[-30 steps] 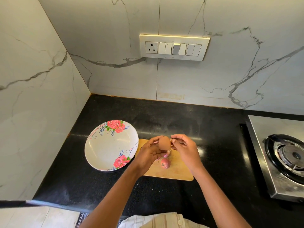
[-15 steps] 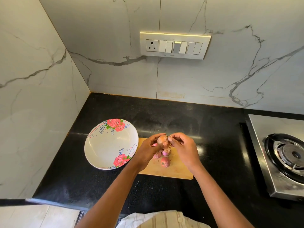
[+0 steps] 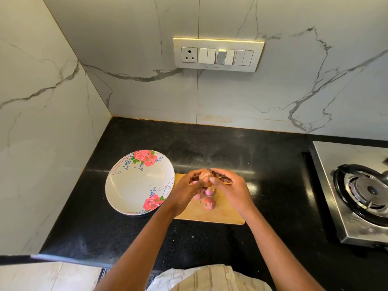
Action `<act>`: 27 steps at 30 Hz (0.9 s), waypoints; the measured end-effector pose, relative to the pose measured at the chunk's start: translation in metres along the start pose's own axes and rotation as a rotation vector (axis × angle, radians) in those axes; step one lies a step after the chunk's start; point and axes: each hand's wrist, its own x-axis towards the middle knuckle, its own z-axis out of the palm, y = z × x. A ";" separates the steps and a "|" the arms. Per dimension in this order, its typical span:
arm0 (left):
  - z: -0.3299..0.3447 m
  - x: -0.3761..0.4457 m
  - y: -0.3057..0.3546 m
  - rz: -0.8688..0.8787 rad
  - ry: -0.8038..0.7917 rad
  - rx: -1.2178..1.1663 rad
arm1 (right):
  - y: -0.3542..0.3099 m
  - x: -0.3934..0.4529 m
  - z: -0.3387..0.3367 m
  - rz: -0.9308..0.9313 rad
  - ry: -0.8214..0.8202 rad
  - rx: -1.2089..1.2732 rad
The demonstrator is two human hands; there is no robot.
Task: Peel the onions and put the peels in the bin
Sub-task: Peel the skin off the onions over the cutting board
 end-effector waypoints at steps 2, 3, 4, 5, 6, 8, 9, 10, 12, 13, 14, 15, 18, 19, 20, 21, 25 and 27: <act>0.003 0.000 0.003 0.018 -0.011 0.059 | 0.003 -0.002 -0.003 0.010 0.037 0.030; 0.004 0.000 0.005 0.028 -0.017 0.080 | 0.005 -0.003 -0.004 0.013 0.047 0.055; 0.005 0.000 0.007 0.044 -0.021 0.103 | 0.006 -0.004 -0.006 0.010 0.056 0.081; 0.005 0.002 0.009 0.060 -0.023 0.124 | 0.006 -0.004 -0.007 0.001 0.067 0.096; 0.004 0.003 0.011 0.075 -0.017 0.137 | 0.005 -0.004 -0.008 -0.015 0.078 0.106; 0.004 0.006 0.017 0.098 0.008 0.153 | 0.002 -0.001 -0.009 -0.033 0.113 0.119; 0.004 0.008 0.020 0.105 0.022 0.169 | 0.001 0.001 -0.009 -0.037 0.133 0.118; 0.005 0.009 0.023 0.115 0.031 0.184 | 0.001 0.003 -0.010 -0.047 0.148 0.108; 0.006 0.010 0.025 0.135 0.036 0.184 | -0.001 0.005 -0.011 -0.076 0.158 0.083; 0.006 0.010 0.024 0.137 0.035 0.174 | -0.002 0.006 -0.011 -0.086 0.161 0.066; 0.005 0.009 0.022 0.134 0.034 0.166 | -0.003 0.006 -0.010 -0.093 0.162 0.043; 0.004 0.008 0.019 0.129 0.032 0.160 | -0.003 0.005 -0.009 -0.098 0.163 0.014; 0.004 0.004 0.013 0.100 0.013 0.135 | -0.001 0.005 -0.004 -0.103 0.181 -0.062; 0.005 0.004 0.013 0.090 0.006 0.127 | 0.001 0.006 -0.003 -0.093 0.195 -0.075; 0.005 0.003 0.012 0.081 -0.005 0.122 | 0.004 0.007 -0.003 -0.076 0.209 -0.077; 0.006 0.002 0.011 0.071 -0.014 0.119 | 0.006 0.007 -0.004 -0.046 0.223 -0.068; 0.002 0.003 0.004 0.037 -0.029 0.049 | 0.017 0.004 -0.008 0.079 0.247 -0.045; 0.000 0.003 0.002 0.002 -0.030 -0.047 | 0.025 0.004 -0.009 0.133 0.241 -0.084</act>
